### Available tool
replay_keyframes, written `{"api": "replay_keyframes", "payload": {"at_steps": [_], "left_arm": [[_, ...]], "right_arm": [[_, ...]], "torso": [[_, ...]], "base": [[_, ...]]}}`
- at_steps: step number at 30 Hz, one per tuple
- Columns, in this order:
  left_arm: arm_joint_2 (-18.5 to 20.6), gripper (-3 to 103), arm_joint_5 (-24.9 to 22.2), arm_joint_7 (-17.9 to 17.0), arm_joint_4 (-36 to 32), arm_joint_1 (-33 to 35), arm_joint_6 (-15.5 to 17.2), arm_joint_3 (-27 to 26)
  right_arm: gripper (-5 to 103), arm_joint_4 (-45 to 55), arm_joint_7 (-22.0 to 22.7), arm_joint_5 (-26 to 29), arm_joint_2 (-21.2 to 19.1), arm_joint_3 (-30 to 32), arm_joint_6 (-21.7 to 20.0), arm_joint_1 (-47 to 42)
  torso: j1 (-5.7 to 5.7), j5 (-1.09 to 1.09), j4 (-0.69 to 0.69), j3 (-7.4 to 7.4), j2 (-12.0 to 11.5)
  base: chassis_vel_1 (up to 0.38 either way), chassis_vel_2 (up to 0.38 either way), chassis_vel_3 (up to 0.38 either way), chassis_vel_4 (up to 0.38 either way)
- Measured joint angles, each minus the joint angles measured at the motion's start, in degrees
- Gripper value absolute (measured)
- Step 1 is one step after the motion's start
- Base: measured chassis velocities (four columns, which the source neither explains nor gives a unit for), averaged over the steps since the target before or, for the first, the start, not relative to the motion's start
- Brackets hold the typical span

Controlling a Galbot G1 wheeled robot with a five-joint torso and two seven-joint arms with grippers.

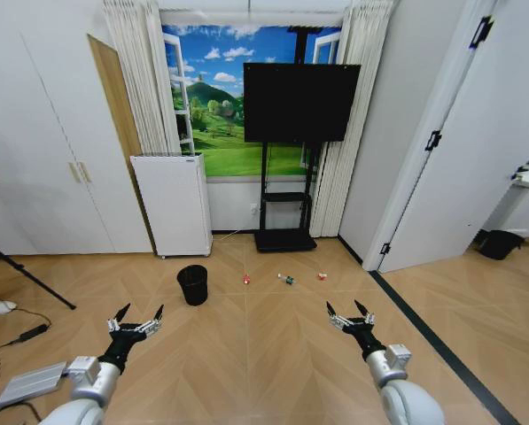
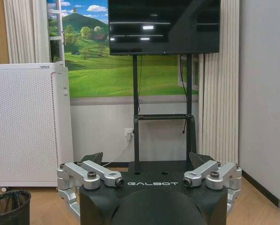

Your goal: Pick up the trash bin and place the garbage on the floor into it.

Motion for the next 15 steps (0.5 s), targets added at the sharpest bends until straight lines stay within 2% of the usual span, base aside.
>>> {"api": "replay_keyframes", "payload": {"at_steps": [15], "left_arm": [[-0.4, 100, -0.4, 0.8, 0.8, -0.1, -0.4, -0.3]], "right_arm": [[100, 1.2, -0.3, -1.0, 0.2, -0.5, 0.1, -0.5]], "torso": [[0.03, -0.02, 0.00, 0.02, 0.0]], "base": [[-0.231, 0.232, 0.230, -0.230]]}}
